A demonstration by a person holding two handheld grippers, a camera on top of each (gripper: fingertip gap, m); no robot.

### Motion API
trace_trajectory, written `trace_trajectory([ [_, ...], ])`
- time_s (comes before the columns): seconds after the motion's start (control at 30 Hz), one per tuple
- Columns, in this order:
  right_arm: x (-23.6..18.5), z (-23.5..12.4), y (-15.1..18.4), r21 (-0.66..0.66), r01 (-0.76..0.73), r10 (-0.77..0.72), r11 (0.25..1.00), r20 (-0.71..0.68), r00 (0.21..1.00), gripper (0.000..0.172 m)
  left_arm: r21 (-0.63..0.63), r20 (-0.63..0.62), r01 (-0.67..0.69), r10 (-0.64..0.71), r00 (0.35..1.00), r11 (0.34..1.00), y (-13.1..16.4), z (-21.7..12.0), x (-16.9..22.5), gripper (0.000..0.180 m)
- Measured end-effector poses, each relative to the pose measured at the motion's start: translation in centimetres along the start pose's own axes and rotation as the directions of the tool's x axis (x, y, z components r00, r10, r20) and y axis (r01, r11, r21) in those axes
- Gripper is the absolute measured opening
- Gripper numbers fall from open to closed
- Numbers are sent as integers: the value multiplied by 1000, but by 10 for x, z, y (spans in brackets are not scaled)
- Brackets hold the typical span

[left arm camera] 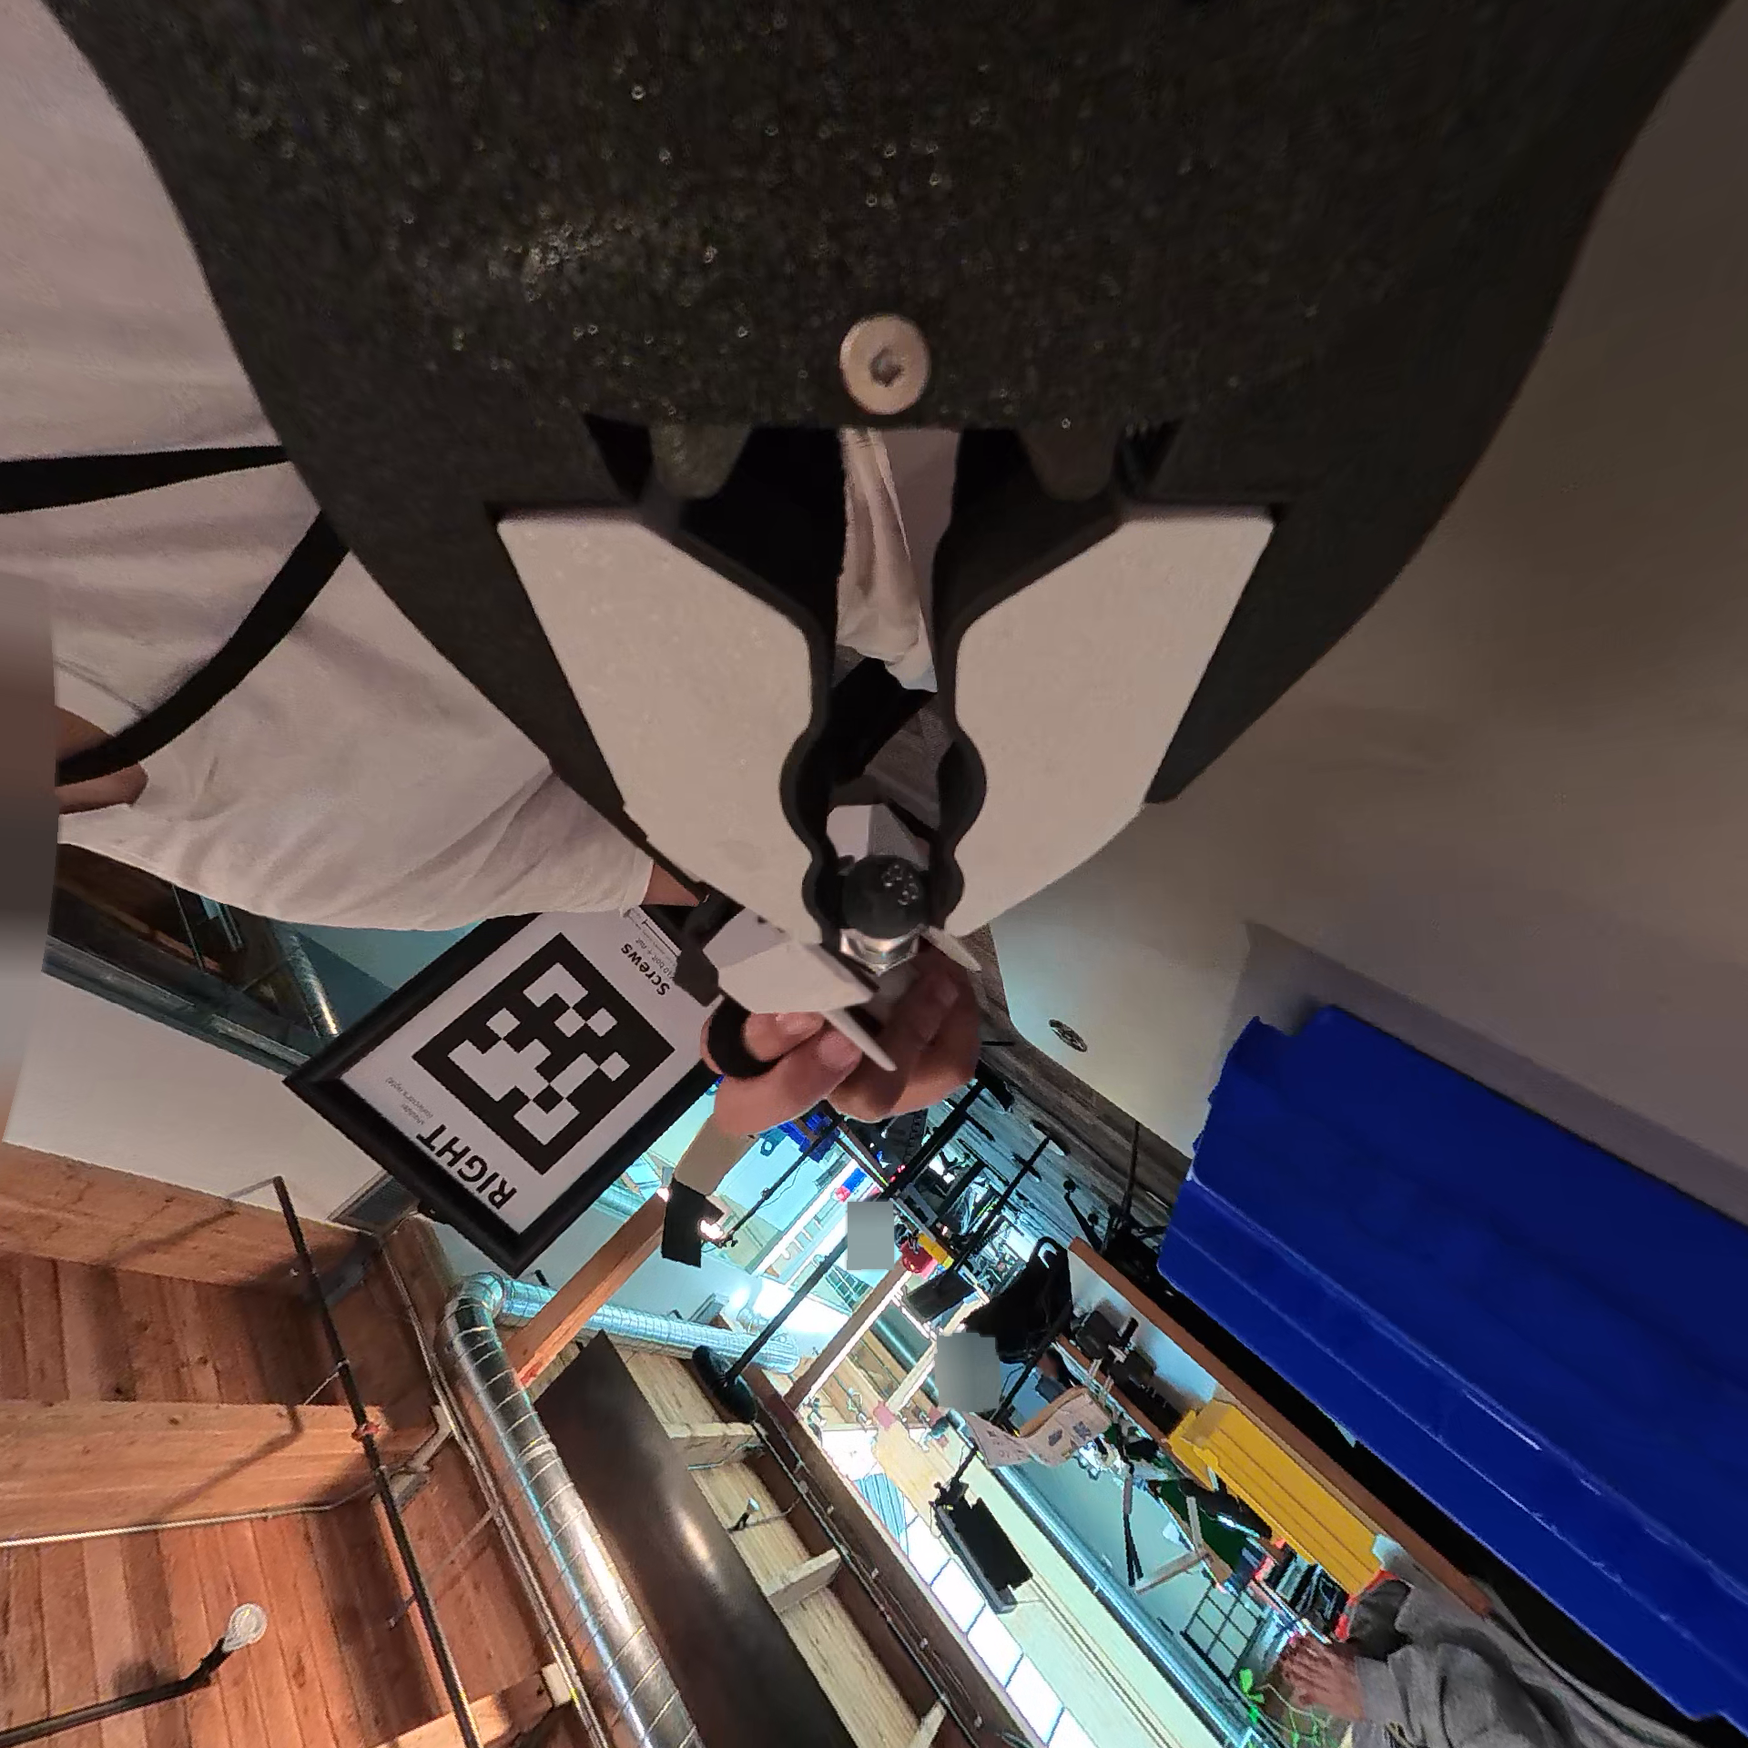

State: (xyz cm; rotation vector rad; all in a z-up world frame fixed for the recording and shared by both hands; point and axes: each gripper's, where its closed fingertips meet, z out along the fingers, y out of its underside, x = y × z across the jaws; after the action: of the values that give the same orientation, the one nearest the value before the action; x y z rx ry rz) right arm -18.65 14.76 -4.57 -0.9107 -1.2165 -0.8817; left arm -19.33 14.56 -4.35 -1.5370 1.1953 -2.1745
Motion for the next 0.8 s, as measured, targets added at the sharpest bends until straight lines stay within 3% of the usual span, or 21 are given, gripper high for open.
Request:
trace_trajectory([
  [0.13, -7, 0, 4, -5, -245, 243, 970, 137, 960, 17, -43, 60, -70, 72, 996, 997, 4, 1, -4, 17],
  [0.2, -9, 1, 4, -48, -495, 492, 867, 238, 838, 18, -46, 77, -104, 108, 991, 993, 4, 1, -5, 17],
  [0.27, -8, 2, -1, -117, -774, 755, 622, 349, 555, 17, -36, 65, -138, 141, 988, 990, 1, -1, -2, 17],
  [0.33, -9, 3, -5, -243, -930, 888, 276, 434, 150, 17, -40, 74, -185, 188, 979, 982, -1, -3, 0, 17],
  [0.43, -7, 4, -9, -441, -860, 767, -257, 448, -459, 17, -47, 92, -214, 217, 972, 976, -3, -5, 0, 17],
  [0.47, -7, 5, -10, -491, -777, 672, -393, 424, -608, 17, -45, 95, -216, 219, 971, 975, -3, -6, 0, 17],
  [0.5, -9, 5, -12, -531, -702, 590, -475, 399, -702, 17, -47, 97, -218, 221, 970, 975, -3, -7, 0, 17],
  [0.53, -12, 5, -14, -548, -658, 548, -516, 379, -746, 17, -52, 101, -221, 226, 969, 974, -3, -8, -1, 17],
  [0.6, -16, 6, -19, -538, -677, 564, -502, 390, -728, 17, -46, 93, -212, 215, 972, 976, -4, -9, -1, 17],
  [0.67, -15, 6, -23, -490, -773, 652, -403, 439, -618, 31, -30, 69, -191, 193, 979, 981, -6, -9, 3, 17],
  [0.73, -22, 6, -21, -422, -886, 792, -195, 465, -396, 43, -15, 52, -171, 172, 984, 985, -7, -9, 5, 17],
  [0.8, -32, 6, -10, -335, -932, 900, 137, 436, -25, 48, -10, 66, -147, 147, 987, 989, -8, -10, 2, 17],
])
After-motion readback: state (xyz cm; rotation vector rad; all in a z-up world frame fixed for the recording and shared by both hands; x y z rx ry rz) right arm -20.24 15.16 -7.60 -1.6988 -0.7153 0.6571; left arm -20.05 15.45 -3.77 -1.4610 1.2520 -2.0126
